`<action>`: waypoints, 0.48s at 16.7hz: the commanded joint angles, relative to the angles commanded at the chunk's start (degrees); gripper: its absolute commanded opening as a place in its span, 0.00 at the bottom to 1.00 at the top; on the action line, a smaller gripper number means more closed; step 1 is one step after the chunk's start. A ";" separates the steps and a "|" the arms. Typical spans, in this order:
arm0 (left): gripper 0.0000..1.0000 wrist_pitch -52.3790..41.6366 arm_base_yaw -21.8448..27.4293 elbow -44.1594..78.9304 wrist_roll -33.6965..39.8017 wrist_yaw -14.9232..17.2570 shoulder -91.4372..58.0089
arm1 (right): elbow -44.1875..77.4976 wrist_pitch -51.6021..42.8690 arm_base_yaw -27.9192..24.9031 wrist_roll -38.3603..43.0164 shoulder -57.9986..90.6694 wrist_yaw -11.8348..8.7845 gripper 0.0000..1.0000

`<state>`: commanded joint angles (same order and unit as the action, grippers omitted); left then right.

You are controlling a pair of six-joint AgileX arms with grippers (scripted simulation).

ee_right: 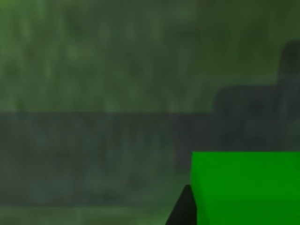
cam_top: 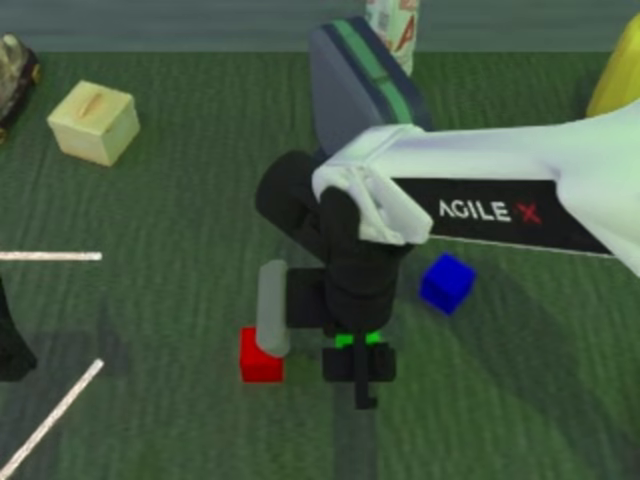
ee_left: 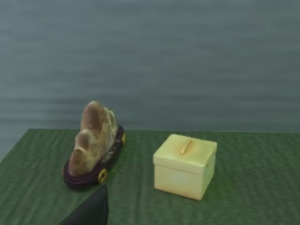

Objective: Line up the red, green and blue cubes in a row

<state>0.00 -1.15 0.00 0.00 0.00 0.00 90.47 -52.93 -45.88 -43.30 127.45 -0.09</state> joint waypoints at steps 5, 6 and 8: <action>1.00 0.00 0.00 0.00 0.00 0.00 0.00 | 0.00 0.00 0.00 0.00 0.00 0.00 0.90; 1.00 0.00 0.00 0.00 0.00 0.00 0.00 | 0.00 0.00 0.00 0.00 0.00 0.00 0.98; 1.00 0.00 0.00 0.00 0.00 0.00 0.00 | 0.00 0.00 0.00 0.00 0.00 0.00 1.00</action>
<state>0.00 -1.15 0.00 0.00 0.00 0.00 90.47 -52.93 -45.88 -43.30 127.45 -0.09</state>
